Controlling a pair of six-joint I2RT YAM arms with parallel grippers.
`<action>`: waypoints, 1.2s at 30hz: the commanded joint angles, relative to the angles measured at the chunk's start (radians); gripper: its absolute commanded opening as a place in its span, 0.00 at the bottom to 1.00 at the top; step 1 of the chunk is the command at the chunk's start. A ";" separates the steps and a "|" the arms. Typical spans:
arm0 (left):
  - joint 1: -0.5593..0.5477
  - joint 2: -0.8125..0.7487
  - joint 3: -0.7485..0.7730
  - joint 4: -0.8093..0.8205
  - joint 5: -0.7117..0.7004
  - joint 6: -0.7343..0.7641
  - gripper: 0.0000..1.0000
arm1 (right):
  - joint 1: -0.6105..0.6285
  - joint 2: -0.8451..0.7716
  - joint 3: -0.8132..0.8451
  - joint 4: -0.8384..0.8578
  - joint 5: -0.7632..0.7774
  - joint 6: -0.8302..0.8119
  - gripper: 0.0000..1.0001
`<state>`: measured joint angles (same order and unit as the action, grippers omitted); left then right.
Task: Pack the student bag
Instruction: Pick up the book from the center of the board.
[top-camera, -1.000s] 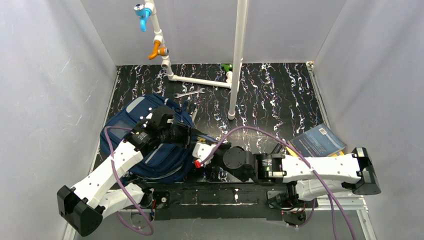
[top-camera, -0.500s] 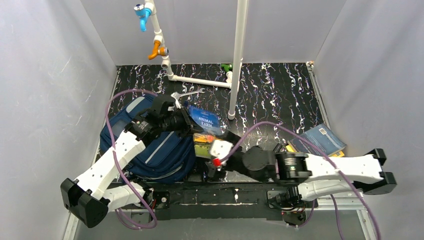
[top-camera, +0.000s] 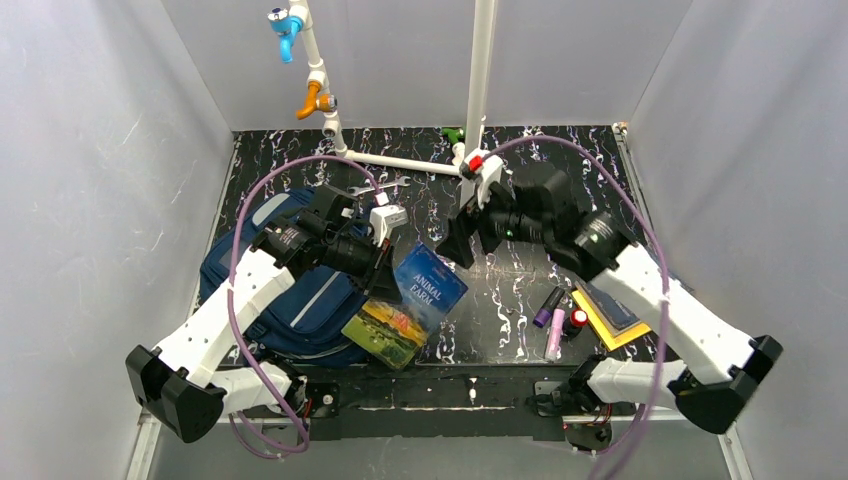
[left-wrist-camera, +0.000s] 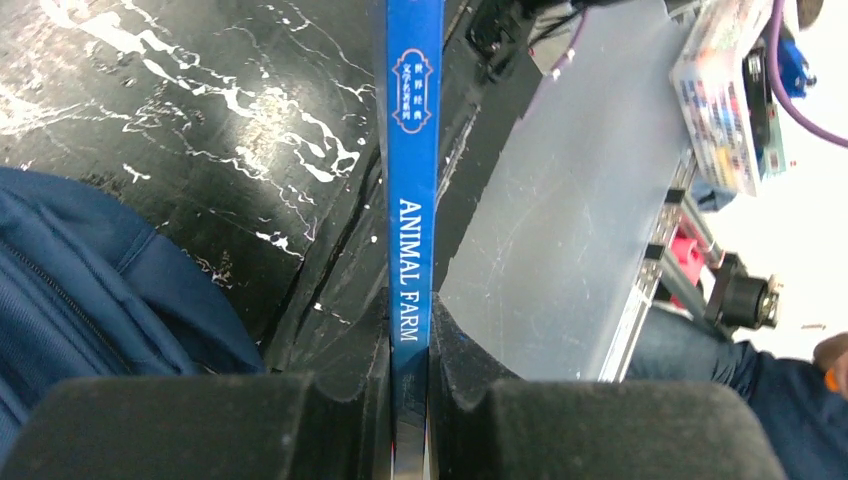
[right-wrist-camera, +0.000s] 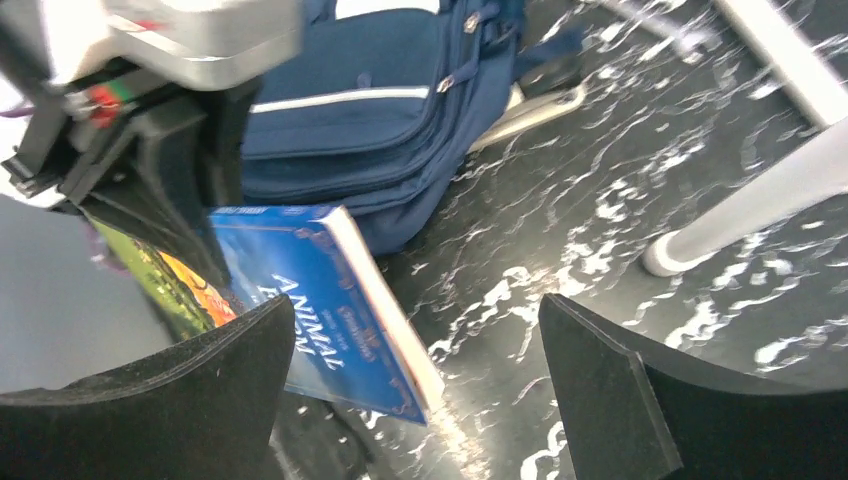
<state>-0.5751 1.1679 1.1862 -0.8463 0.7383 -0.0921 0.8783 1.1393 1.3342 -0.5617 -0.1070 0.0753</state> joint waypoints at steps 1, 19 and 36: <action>0.003 -0.047 0.004 -0.046 0.172 0.187 0.00 | -0.153 0.056 -0.010 0.039 -0.600 0.099 0.98; 0.003 -0.026 0.044 -0.160 0.344 0.311 0.00 | -0.134 0.071 -0.413 0.646 -1.129 0.562 0.39; 0.003 -0.099 0.058 -0.092 -0.108 0.110 0.56 | -0.096 0.087 -0.439 0.399 -0.838 0.428 0.01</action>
<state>-0.5816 1.1397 1.1927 -1.0084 0.9573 0.1303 0.8146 1.2442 0.8921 0.0219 -1.1023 0.5533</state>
